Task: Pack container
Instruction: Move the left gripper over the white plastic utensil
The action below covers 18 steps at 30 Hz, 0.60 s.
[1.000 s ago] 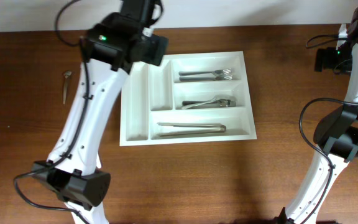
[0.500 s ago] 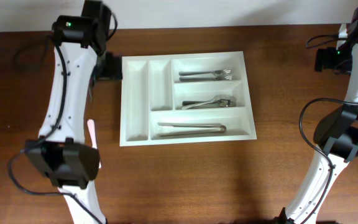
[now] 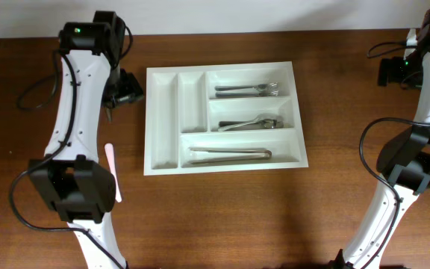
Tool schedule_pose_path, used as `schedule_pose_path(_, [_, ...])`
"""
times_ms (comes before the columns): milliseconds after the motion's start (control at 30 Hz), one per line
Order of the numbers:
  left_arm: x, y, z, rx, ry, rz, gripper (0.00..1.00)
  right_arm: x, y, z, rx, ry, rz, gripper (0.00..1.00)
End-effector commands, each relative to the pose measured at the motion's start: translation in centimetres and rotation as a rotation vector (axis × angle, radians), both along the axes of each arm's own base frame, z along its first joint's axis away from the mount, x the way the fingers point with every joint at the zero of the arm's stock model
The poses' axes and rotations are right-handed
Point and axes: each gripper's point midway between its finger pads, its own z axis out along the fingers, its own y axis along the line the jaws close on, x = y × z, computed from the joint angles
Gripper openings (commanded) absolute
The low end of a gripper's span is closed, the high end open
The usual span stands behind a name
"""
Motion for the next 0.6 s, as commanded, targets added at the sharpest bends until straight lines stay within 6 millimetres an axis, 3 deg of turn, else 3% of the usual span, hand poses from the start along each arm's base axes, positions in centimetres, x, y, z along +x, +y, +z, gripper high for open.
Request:
schedule_pose_path(0, [-1.4,-0.8,-2.8,-0.093,0.098,-0.048,0.99,-0.2,-0.2,-0.3,0.006,0.004,-0.012,0.99])
schedule_pose_path(233, [-2.5,0.2,-5.6,-0.095,0.177,-0.132,0.99,-0.2,-0.2,-0.3,0.006,0.004,-0.012,0.99])
schedule_pose_path(567, [-1.6,0.0,-5.2,-0.240,0.114,-0.227,0.99,-0.2,-0.2,-0.3,0.006,0.004,-0.012,0.99])
